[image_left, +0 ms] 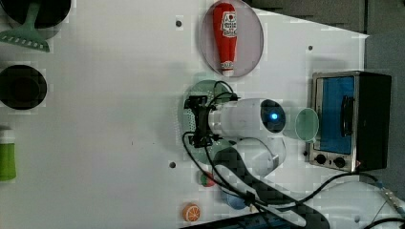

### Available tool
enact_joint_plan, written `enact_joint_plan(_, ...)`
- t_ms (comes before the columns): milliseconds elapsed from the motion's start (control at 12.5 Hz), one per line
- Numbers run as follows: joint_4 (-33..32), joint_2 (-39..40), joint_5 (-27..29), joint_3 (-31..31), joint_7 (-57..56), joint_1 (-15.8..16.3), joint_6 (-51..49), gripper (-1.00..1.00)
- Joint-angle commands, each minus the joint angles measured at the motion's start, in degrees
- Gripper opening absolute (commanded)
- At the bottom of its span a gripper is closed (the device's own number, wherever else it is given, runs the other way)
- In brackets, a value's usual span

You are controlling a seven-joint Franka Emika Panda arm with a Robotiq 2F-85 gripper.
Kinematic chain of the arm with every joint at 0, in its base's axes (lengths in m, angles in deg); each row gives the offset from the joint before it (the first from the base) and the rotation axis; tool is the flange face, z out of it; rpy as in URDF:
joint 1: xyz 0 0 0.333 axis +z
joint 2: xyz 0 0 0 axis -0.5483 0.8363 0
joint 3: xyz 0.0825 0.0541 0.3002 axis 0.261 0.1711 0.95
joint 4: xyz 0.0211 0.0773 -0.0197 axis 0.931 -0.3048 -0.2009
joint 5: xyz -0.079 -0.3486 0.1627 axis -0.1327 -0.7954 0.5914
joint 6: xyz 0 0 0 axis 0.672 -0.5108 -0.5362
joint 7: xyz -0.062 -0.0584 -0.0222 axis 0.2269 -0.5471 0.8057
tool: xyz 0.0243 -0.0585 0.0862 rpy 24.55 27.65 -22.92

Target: Drag strainer right to left.

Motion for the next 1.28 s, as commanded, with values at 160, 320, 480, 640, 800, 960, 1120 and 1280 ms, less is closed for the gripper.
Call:
enact_joint_plan(160,3.63,2.16,0.73,0.54,5.56,3.02,-1.92,1.00)
enact_joint_plan(320,5.39,3.18,0.72,0.54,9.54,4.57,-2.22,1.00)
enact_joint_plan(480,7.30,4.21,0.73,0.55,10.55,6.12,-2.64,1.00)
enact_joint_plan(640,9.01,5.15,0.93,0.56,10.55,7.41,-2.87,1.00)
enact_joint_plan(800,10.58,6.09,2.60,0.56,10.54,8.57,-2.84,1.00)
enact_joint_plan(960,12.05,6.96,4.95,0.56,10.55,9.71,-2.85,1.00)
enact_joint_plan(1120,13.88,7.96,5.45,0.56,10.58,10.65,-2.91,1.00)
enact_joint_plan(1280,15.46,8.93,5.64,0.56,10.64,11.54,-2.80,1.00)
